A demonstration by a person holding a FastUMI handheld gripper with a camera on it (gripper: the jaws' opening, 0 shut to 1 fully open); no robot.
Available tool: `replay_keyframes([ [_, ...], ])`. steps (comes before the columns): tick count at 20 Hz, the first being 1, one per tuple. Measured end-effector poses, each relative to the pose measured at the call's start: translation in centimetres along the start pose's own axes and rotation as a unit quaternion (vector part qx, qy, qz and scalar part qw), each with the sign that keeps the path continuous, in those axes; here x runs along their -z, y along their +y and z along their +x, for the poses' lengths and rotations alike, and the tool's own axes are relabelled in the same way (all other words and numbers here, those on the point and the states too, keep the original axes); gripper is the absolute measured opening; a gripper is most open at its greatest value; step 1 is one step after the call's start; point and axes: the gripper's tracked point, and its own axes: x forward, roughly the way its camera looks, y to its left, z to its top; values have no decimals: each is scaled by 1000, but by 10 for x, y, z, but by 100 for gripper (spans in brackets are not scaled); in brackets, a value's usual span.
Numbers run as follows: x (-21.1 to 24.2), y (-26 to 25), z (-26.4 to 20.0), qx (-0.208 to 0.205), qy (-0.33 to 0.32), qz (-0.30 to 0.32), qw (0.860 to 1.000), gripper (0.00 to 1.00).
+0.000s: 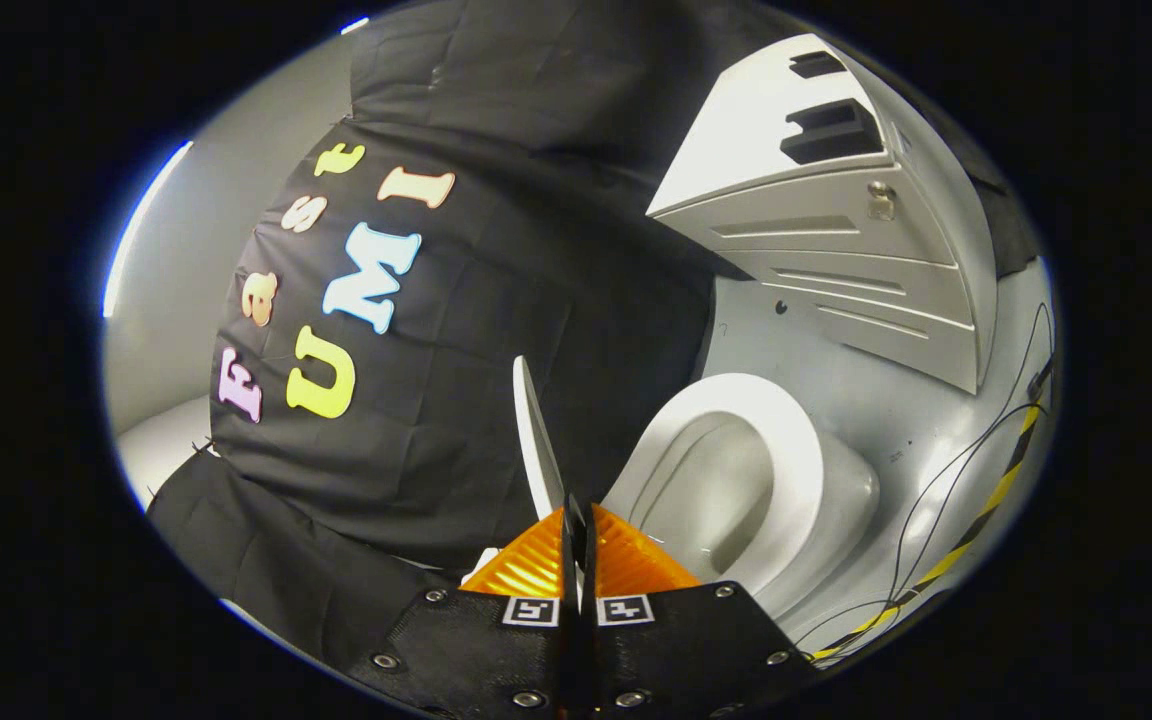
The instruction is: Open the toilet lid.
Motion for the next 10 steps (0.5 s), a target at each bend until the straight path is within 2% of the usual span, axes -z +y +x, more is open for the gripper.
replay_keyframes([
  [10,13,47,-10,-14,1,-55,998,0],
])
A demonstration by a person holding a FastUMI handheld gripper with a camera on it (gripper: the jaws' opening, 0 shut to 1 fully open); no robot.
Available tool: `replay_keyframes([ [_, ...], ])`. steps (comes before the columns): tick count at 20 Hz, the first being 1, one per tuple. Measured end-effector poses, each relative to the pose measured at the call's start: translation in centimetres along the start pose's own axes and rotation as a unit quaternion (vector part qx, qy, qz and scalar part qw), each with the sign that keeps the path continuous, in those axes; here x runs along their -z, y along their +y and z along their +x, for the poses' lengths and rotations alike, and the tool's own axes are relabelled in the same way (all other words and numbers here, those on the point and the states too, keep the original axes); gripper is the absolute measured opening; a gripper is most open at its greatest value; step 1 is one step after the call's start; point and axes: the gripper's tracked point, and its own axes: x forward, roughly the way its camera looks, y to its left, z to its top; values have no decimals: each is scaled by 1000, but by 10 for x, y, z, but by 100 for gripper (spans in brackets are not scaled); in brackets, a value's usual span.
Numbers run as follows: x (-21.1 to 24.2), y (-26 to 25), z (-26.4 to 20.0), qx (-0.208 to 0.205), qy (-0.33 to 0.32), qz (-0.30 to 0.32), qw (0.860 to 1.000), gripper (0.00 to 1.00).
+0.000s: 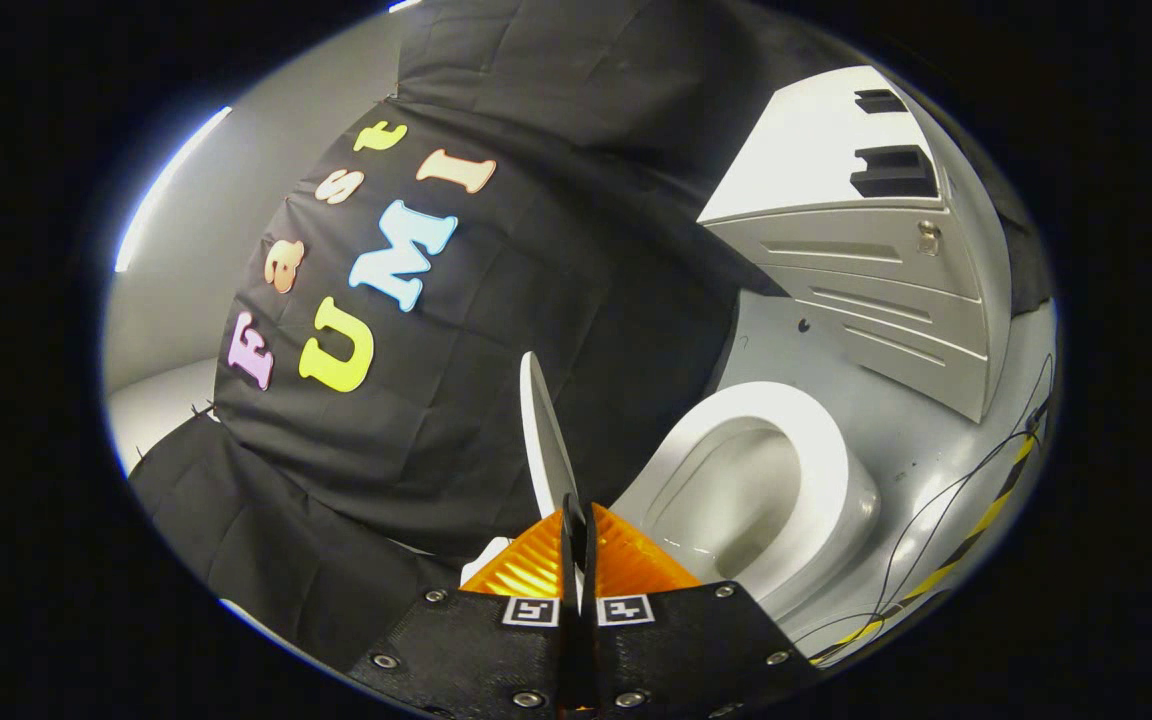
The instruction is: Open the toilet lid.
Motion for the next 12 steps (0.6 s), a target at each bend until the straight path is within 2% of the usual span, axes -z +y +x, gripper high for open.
replay_keyframes([
  [12,17,55,-4,-24,2,-57,998,0],
])
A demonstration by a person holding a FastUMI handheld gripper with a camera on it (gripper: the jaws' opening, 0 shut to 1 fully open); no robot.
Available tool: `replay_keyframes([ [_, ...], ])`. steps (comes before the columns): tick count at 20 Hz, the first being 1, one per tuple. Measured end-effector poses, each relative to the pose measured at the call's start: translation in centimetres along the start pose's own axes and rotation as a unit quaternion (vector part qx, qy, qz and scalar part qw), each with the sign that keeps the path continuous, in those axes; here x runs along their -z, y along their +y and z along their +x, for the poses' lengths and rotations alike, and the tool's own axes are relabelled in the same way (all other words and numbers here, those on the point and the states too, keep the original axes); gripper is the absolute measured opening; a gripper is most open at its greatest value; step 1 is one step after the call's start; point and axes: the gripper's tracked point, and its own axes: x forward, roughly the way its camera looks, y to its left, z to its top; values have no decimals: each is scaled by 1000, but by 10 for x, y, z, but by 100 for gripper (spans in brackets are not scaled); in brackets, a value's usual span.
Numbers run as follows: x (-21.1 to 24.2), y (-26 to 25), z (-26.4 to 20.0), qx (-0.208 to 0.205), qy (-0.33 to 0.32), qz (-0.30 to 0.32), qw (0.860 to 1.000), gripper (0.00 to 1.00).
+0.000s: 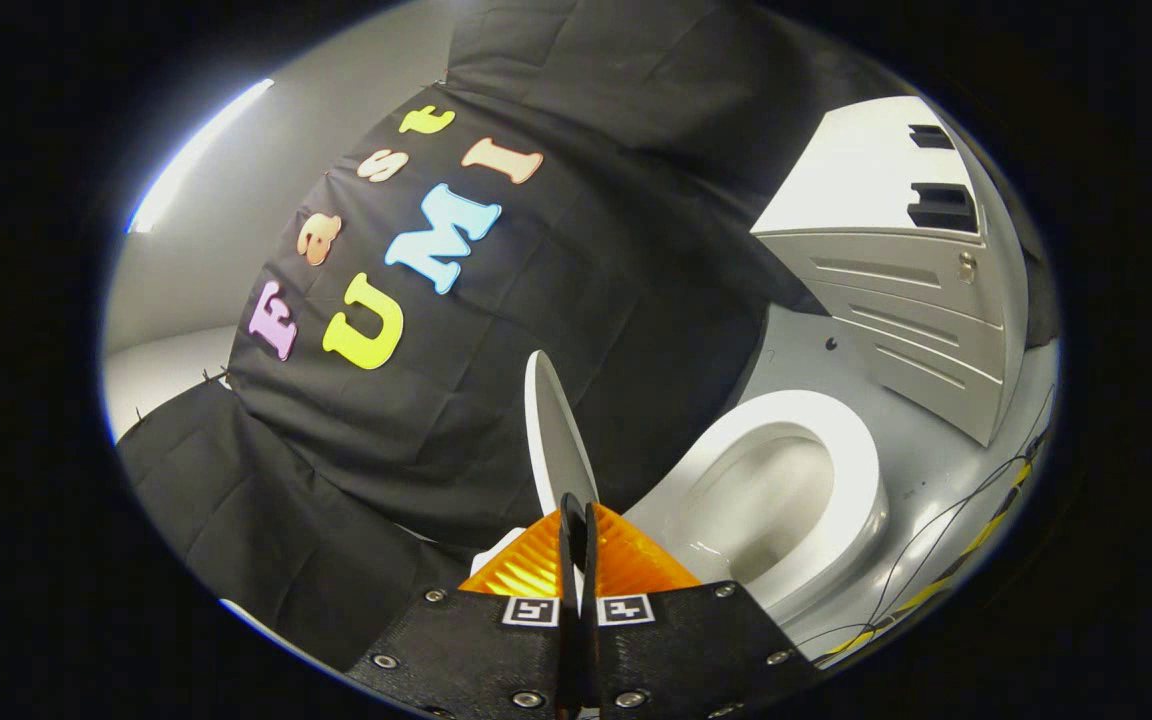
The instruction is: Open the toilet lid.
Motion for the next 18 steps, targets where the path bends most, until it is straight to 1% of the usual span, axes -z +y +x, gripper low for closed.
replay_keyframes([
  [5,8,25,-1,-17,5,-26,1000,0],
  [8,12,39,-1,-30,3,-27,999,0],
  [13,21,64,0,-43,9,-57,997,0],
  [18,35,91,-2,-60,16,-74,995,0],
])
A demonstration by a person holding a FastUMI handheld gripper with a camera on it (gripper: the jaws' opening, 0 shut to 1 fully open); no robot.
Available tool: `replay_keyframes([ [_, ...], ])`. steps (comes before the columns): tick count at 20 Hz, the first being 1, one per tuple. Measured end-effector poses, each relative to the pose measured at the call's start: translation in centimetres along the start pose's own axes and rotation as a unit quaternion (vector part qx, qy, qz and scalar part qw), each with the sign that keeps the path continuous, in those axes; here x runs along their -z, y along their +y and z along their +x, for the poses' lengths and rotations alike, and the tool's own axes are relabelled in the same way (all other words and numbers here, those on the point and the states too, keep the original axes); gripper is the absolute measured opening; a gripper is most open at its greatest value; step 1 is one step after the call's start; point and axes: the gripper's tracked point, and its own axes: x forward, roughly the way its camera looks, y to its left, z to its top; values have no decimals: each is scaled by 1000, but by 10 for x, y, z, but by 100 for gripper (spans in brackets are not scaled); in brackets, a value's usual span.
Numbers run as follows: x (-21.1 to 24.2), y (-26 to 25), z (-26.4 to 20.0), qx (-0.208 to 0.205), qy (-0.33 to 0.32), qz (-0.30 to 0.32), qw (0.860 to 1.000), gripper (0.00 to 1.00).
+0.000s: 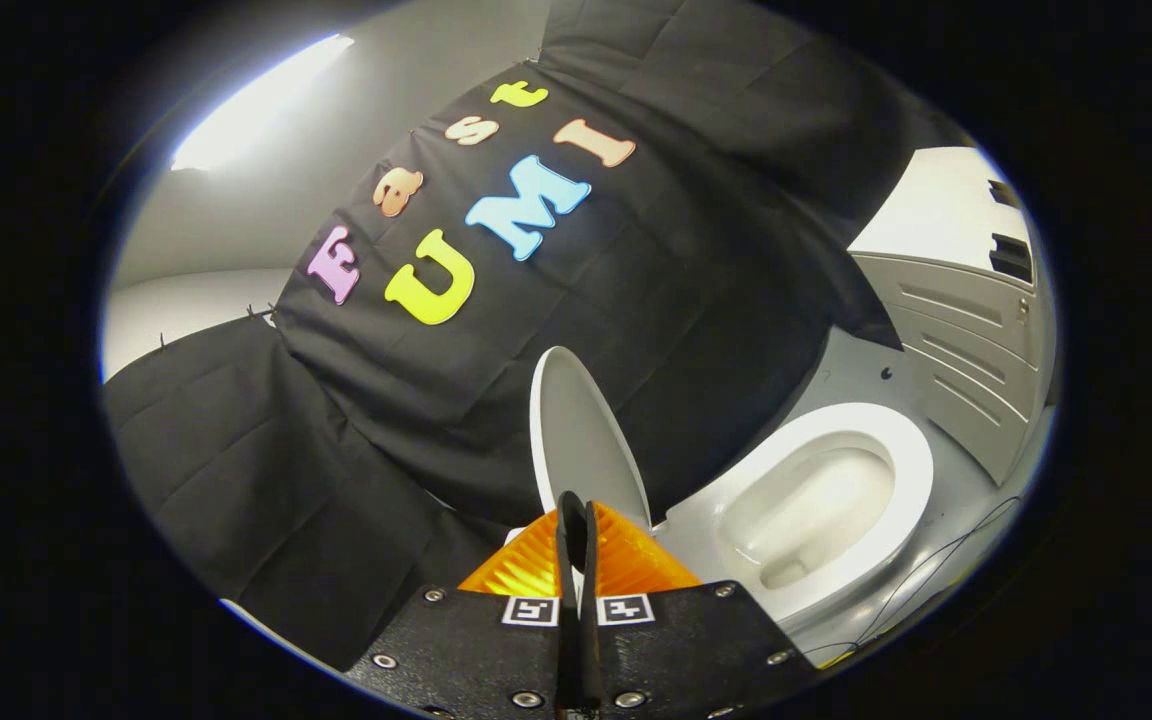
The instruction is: Open the toilet lid.
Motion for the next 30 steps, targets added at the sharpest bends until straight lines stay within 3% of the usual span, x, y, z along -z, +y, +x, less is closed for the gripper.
replay_keyframes([
  [30,106,143,36,-100,42,-114,988,0],
])
